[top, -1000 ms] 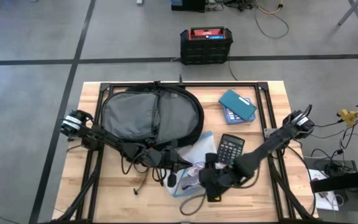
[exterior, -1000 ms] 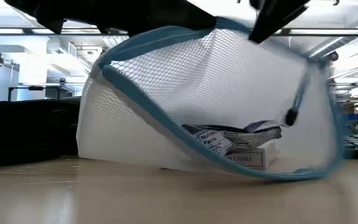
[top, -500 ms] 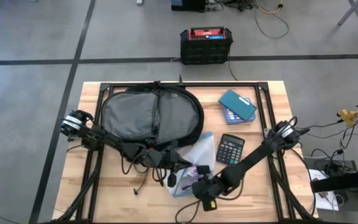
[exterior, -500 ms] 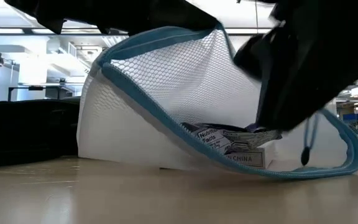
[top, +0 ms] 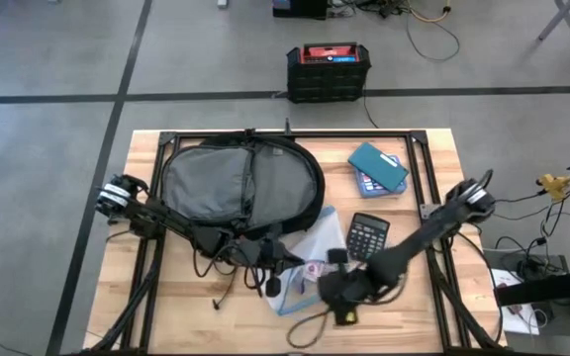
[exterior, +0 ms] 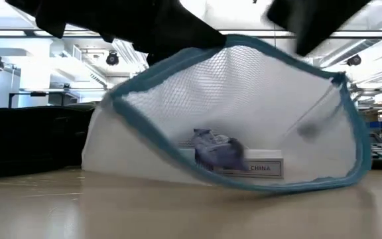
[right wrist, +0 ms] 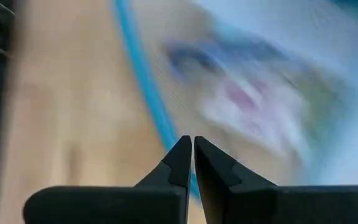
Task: Unpack backpack
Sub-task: Put the purple granola bar into the blue zipper pouch
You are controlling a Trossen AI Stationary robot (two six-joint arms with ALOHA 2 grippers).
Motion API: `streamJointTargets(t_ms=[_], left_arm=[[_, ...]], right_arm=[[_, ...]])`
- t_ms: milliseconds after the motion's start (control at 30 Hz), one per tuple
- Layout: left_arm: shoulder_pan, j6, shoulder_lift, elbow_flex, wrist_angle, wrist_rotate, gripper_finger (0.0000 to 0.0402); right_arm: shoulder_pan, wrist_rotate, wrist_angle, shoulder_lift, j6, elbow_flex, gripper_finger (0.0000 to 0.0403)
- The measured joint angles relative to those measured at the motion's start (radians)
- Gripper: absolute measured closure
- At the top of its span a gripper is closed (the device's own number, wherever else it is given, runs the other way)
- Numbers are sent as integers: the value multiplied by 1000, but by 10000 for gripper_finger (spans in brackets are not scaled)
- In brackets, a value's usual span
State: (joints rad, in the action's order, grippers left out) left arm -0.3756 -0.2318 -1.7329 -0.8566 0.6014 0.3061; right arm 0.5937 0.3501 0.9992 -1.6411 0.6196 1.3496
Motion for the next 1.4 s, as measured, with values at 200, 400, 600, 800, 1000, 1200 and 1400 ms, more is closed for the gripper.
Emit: streamJointTargets(t_ms=[200, 400, 600, 800, 1000, 1200, 1400], left_arm=[[-23, -14, 0, 1, -4, 5, 402], [-23, -39, 0, 1, -27, 5, 402], [-9, -13, 0, 1, -28, 1, 402], [25, -13, 0, 2, -44, 0, 402], [45, -14, 0, 2, -105, -10, 402], [45, -37, 0, 3, -119, -10, 402], [45, -39, 0, 3, -124, -10, 402]], right_arm=[[-85, 45, 241, 178, 208, -126, 353], [-333, -132, 206, 332, 54, -301, 264], [-678, -364, 120, 364, -256, -425, 213], [-950, -496, 87, 284, -478, -440, 217], [-1007, -619, 87, 199, -583, -438, 224], [-1005, -700, 88, 152, -639, -431, 222], [-1007, -715, 80, 98, -701, -432, 239]])
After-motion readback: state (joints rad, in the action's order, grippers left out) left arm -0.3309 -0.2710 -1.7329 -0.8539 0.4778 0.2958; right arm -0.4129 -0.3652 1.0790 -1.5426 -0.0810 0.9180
